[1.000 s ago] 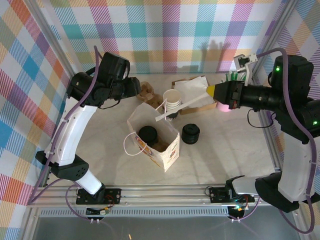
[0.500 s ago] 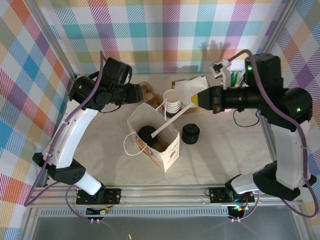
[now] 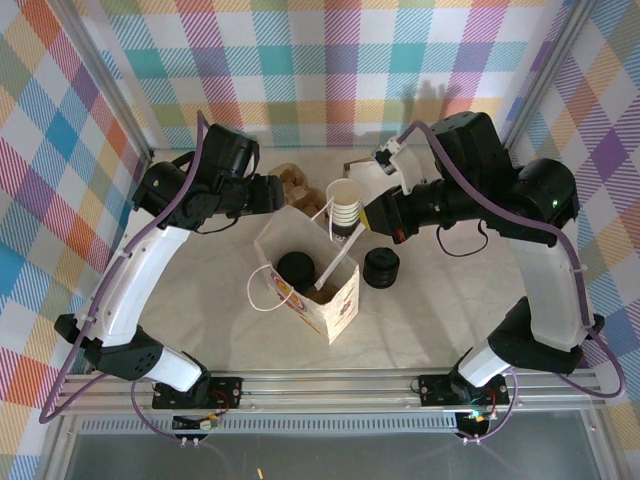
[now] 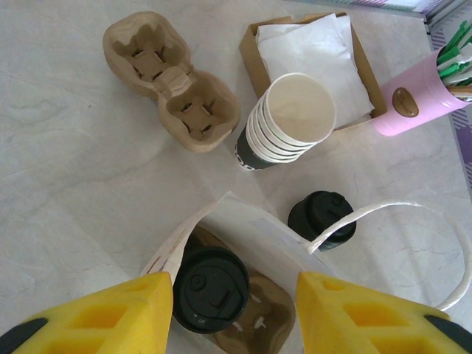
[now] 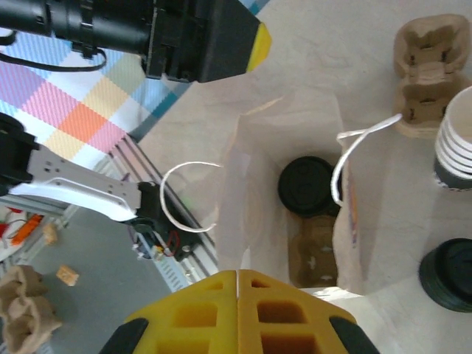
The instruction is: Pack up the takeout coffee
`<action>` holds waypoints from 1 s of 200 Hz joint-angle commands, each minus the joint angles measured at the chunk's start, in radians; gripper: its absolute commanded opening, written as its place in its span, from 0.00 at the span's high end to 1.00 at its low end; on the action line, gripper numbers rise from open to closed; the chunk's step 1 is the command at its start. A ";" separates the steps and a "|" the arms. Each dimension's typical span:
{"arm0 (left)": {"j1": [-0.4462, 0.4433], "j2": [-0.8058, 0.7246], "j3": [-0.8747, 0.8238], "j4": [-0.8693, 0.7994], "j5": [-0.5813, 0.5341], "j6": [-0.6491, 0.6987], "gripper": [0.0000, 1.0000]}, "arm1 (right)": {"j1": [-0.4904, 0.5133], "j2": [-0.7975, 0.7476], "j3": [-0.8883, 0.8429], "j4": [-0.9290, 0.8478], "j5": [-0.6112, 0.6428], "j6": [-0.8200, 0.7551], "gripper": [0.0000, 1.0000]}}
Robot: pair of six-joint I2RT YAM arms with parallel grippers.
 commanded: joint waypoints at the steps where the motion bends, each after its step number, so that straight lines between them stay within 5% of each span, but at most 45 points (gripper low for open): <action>1: -0.003 -0.035 -0.033 0.035 0.018 0.023 0.52 | 0.032 0.014 0.001 -0.041 0.066 -0.072 1.00; 114: -0.004 -0.097 -0.135 0.078 -0.002 0.047 0.51 | 0.216 0.124 -0.042 -0.080 0.207 -0.150 1.00; 200: -0.002 -0.109 -0.197 0.132 -0.048 0.085 0.50 | 0.261 0.177 -0.152 -0.099 0.249 -0.124 1.00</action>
